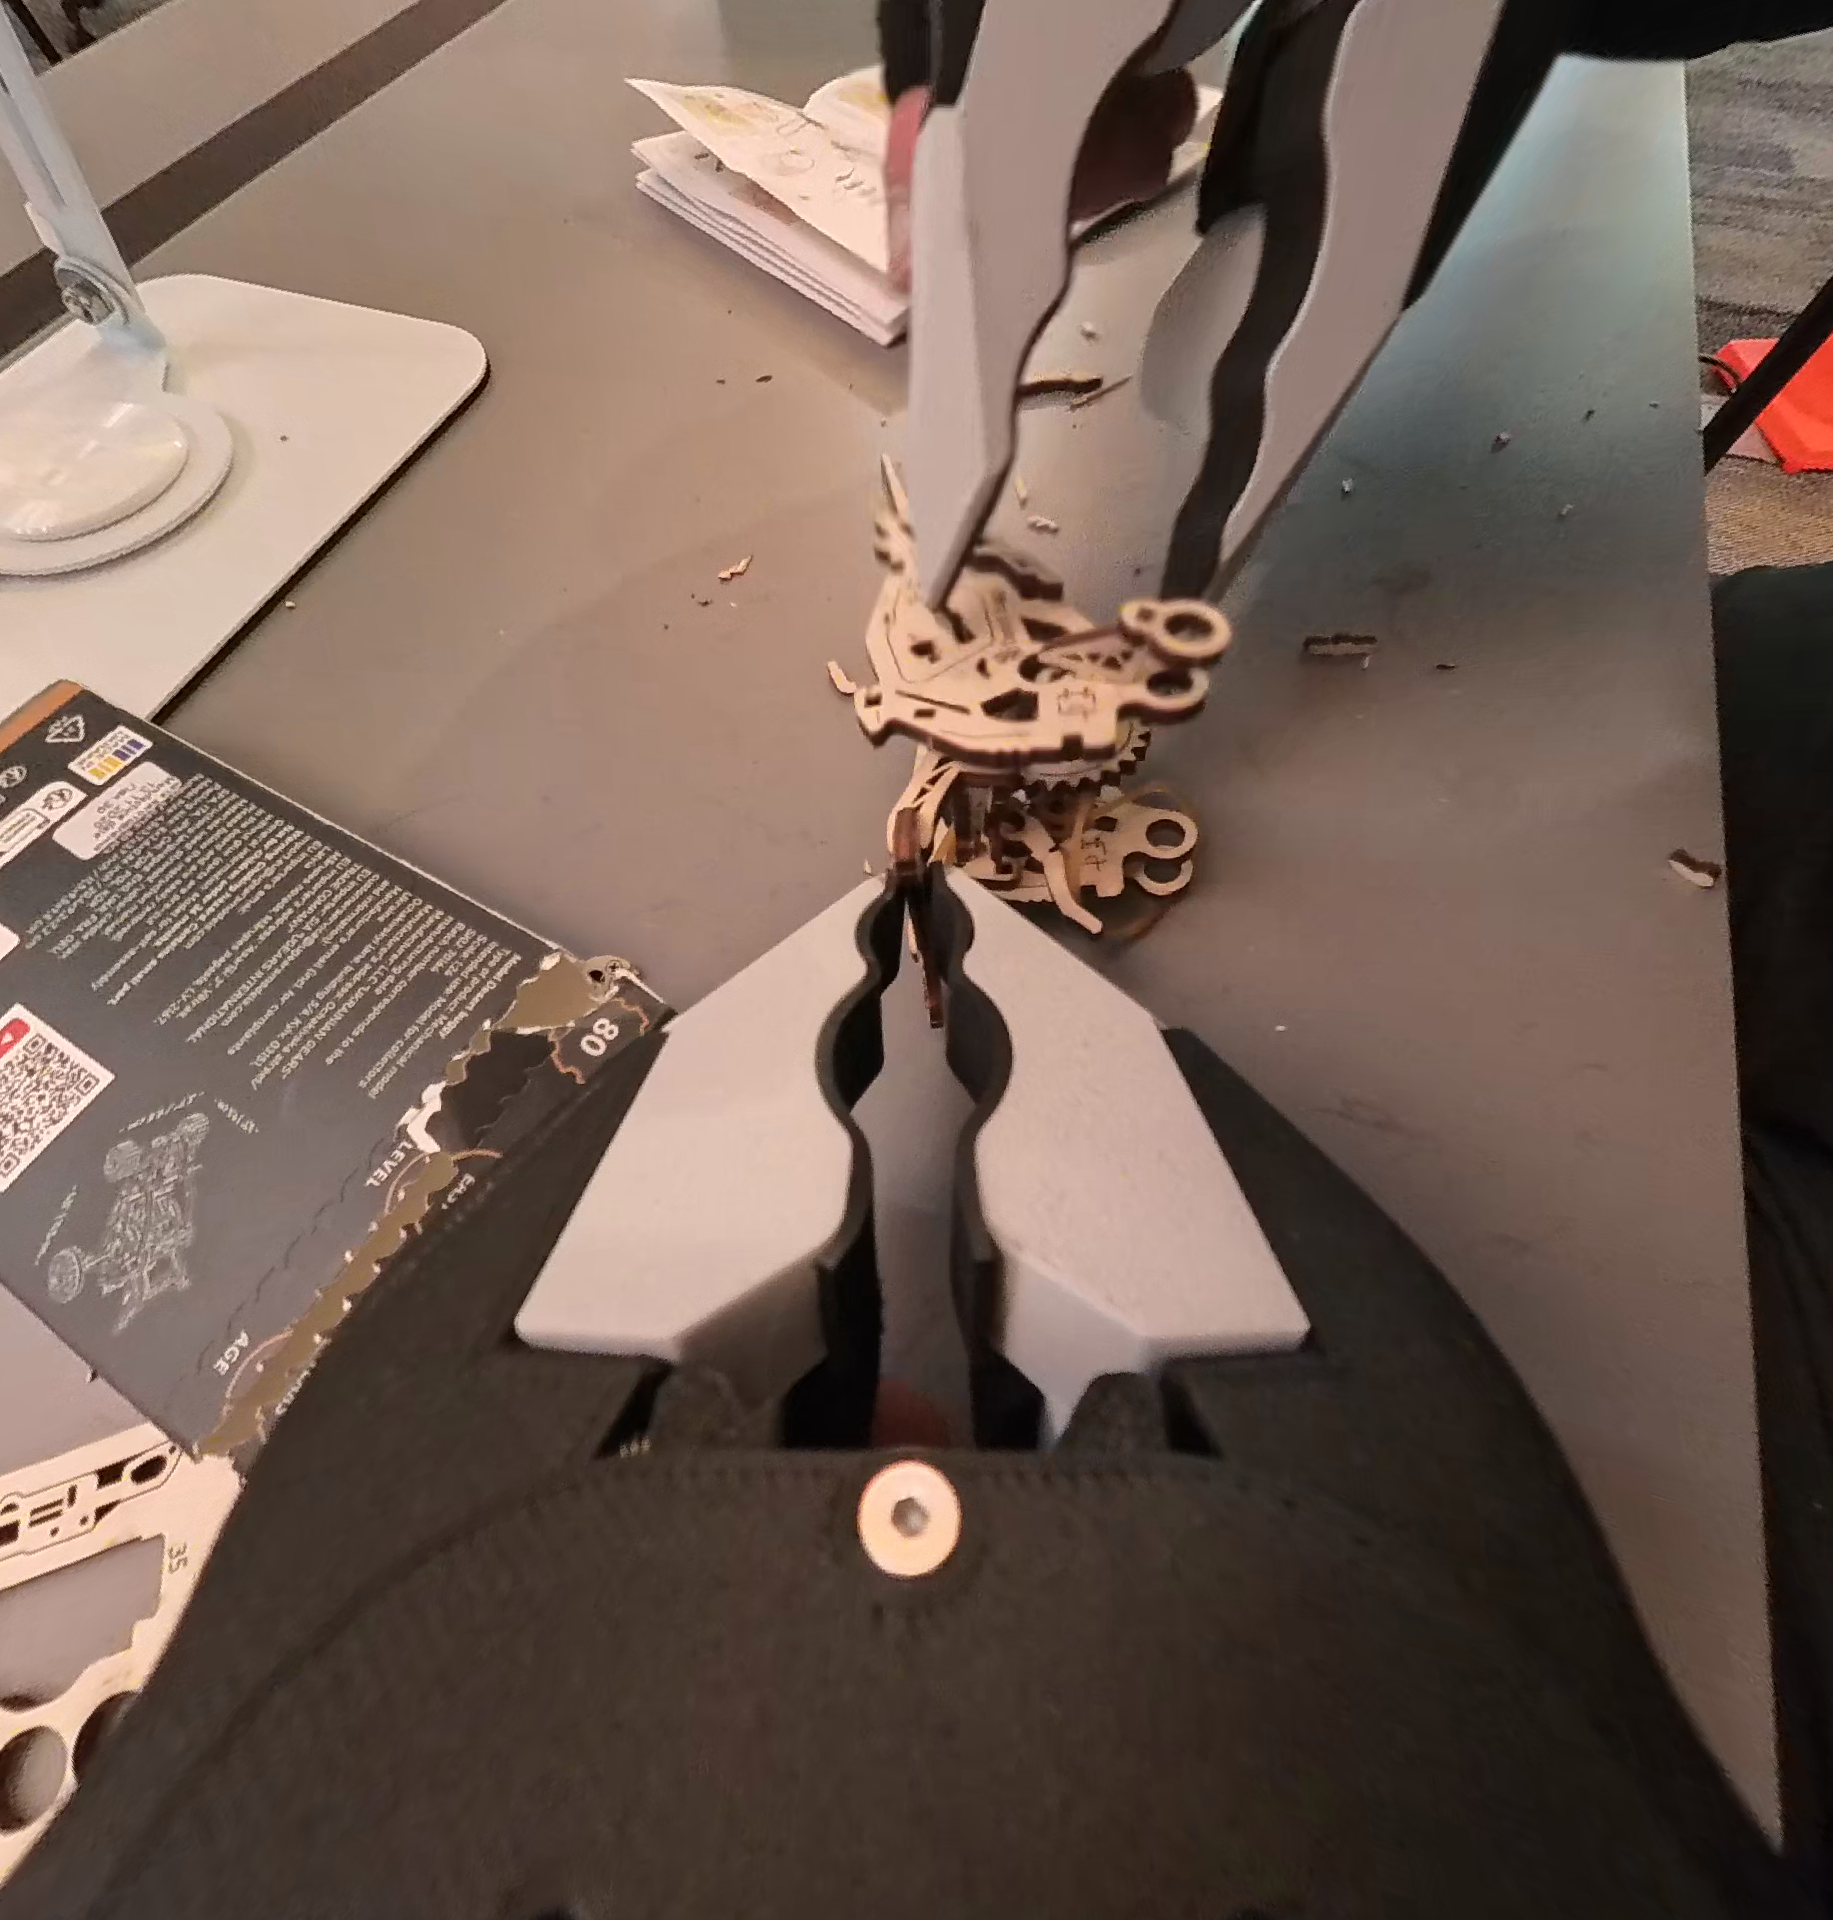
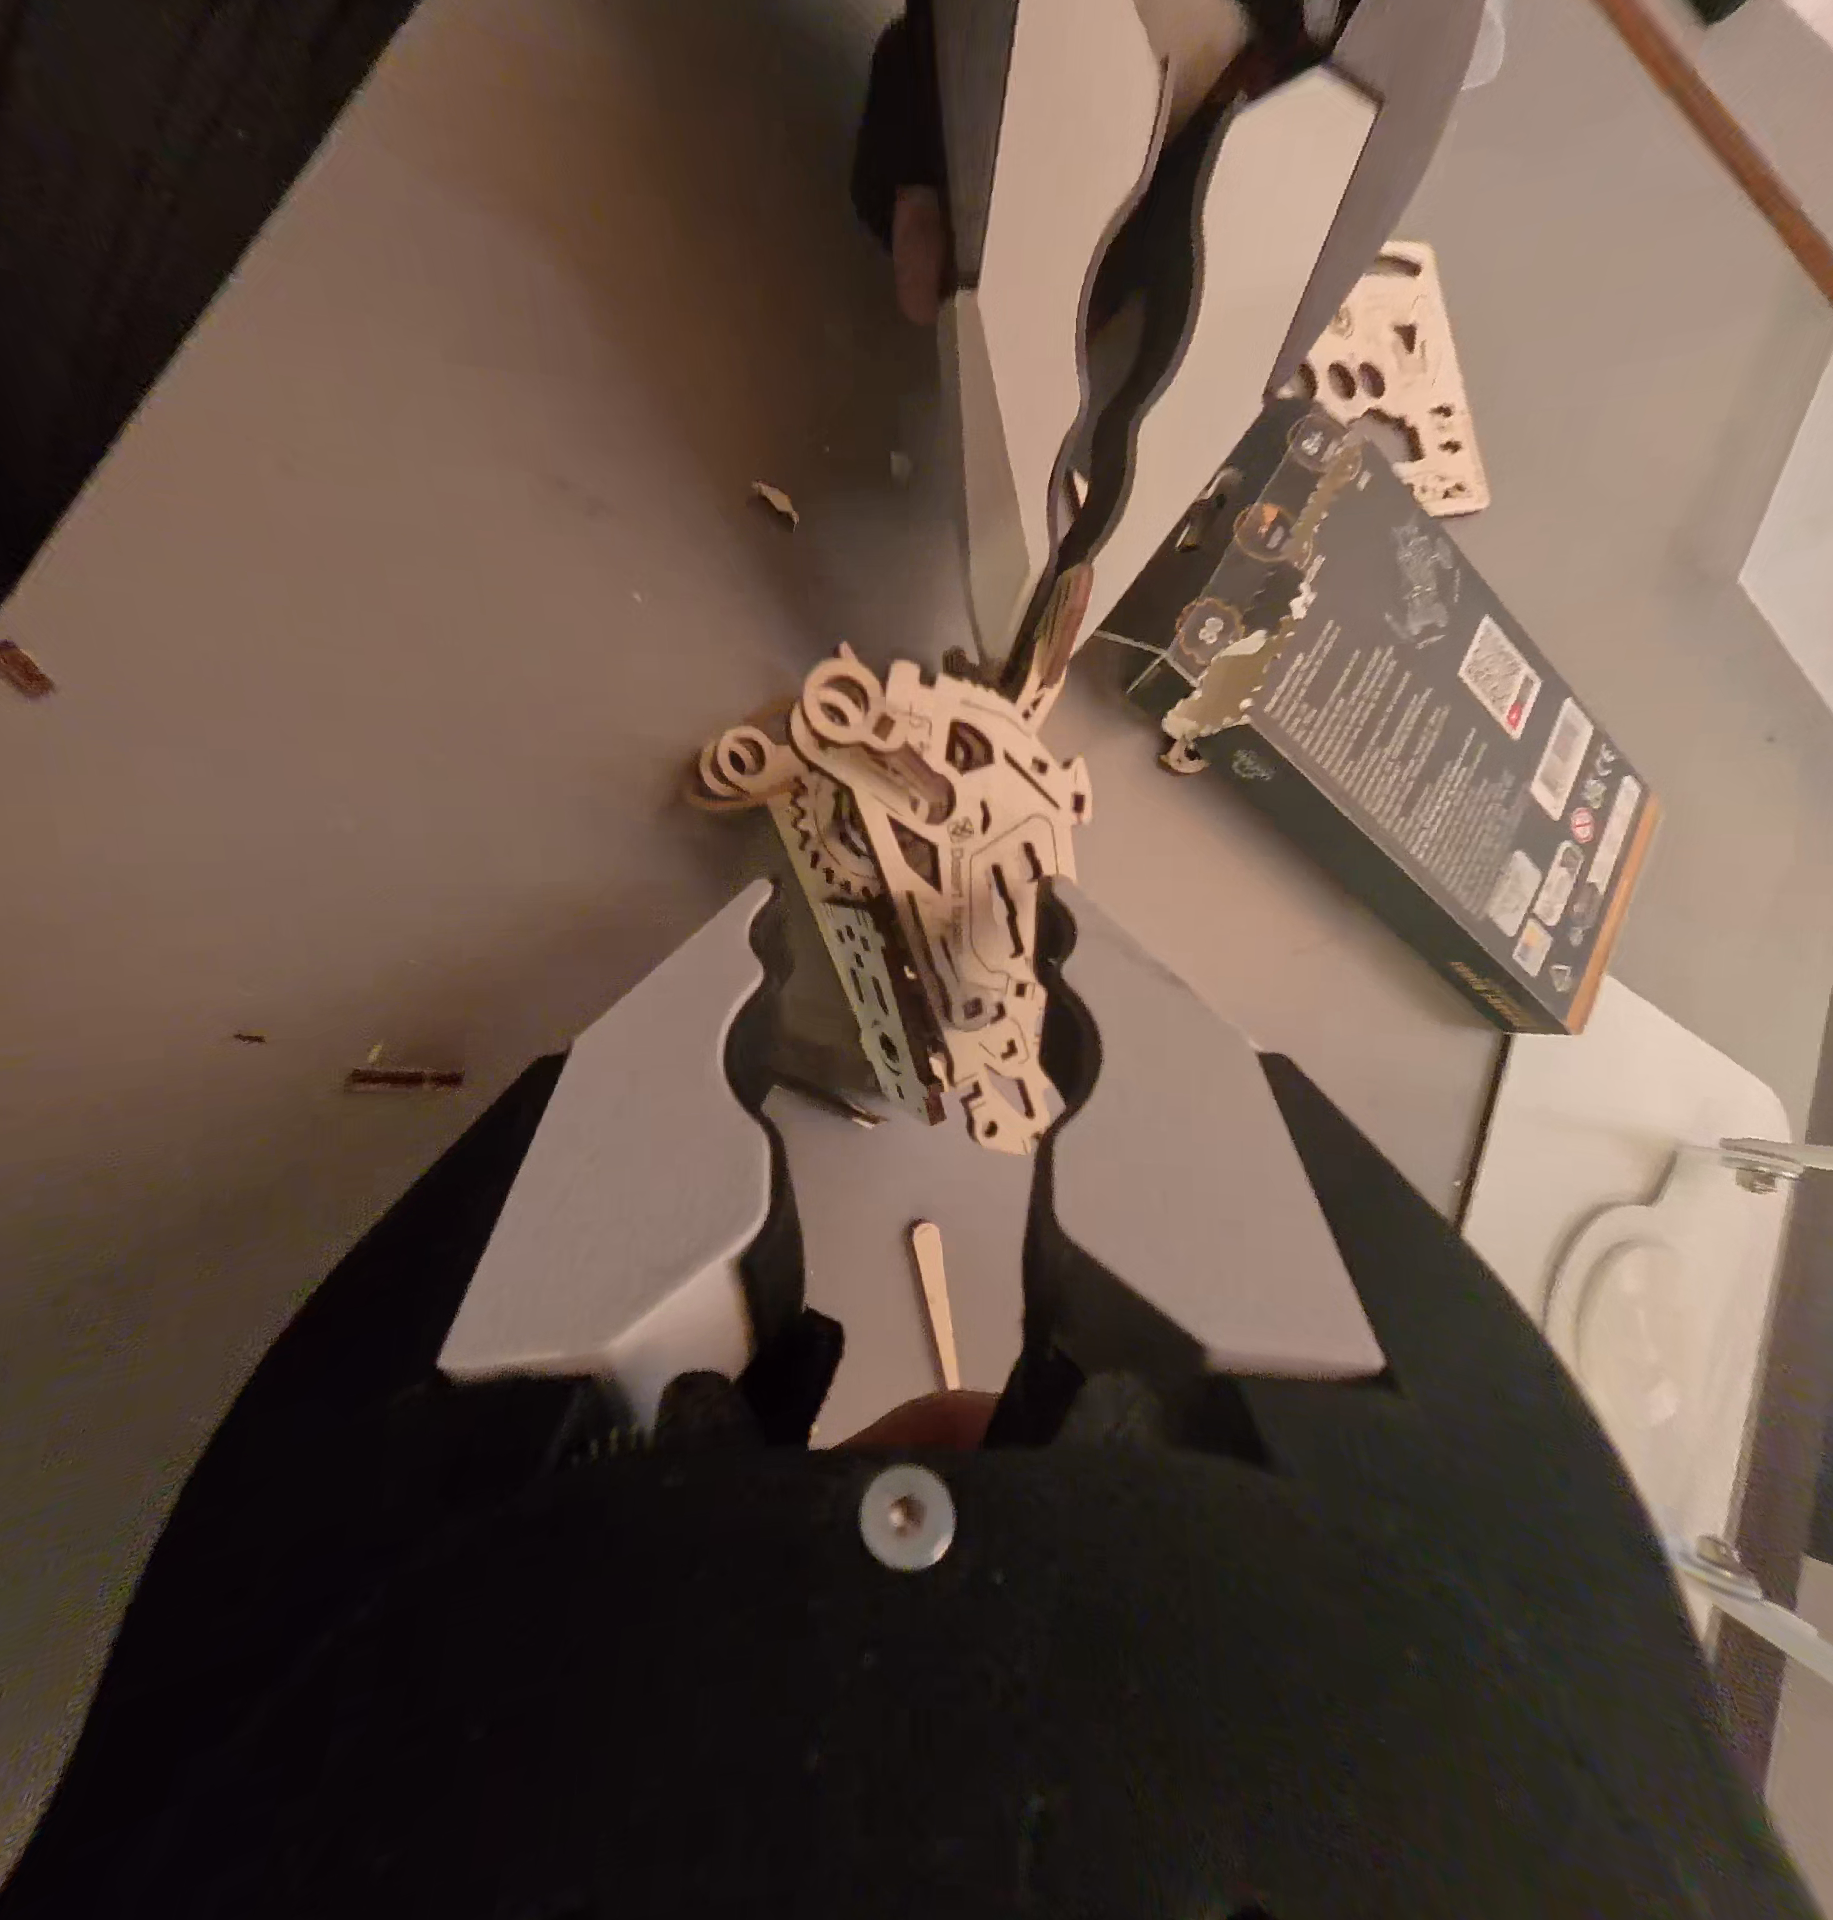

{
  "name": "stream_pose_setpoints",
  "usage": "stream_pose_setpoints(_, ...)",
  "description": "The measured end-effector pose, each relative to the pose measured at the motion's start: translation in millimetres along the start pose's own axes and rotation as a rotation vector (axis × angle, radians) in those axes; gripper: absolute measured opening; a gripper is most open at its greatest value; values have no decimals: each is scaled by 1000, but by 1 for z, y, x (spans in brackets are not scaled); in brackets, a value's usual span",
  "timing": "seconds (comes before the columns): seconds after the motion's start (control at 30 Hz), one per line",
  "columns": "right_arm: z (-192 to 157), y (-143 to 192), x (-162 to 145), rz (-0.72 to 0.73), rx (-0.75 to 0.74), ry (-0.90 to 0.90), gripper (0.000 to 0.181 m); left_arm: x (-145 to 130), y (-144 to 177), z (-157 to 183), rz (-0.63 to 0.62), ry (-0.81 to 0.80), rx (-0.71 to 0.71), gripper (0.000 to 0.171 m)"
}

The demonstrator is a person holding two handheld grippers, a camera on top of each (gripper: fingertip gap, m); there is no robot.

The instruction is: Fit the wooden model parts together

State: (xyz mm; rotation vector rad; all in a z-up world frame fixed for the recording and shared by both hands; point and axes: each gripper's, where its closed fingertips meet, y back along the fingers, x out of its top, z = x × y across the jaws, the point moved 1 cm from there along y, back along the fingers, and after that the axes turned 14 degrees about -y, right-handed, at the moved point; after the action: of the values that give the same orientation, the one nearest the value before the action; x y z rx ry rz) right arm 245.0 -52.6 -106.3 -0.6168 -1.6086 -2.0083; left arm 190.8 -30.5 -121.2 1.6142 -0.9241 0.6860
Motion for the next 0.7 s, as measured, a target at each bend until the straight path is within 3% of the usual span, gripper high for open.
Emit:
stream_pose_setpoints(0.2,-14,-2,4,11,-30,80,32,0,0,0,-2,-5,4,2)
stream_pose_setpoints(0.57,-16,3,-1,-11,4,68,26,0,0,0,-2,-3,1,2)
stream_pose_setpoints(0.7,1,6,7,22,-20,16,46,0,0,0,-2,-2,0,2)
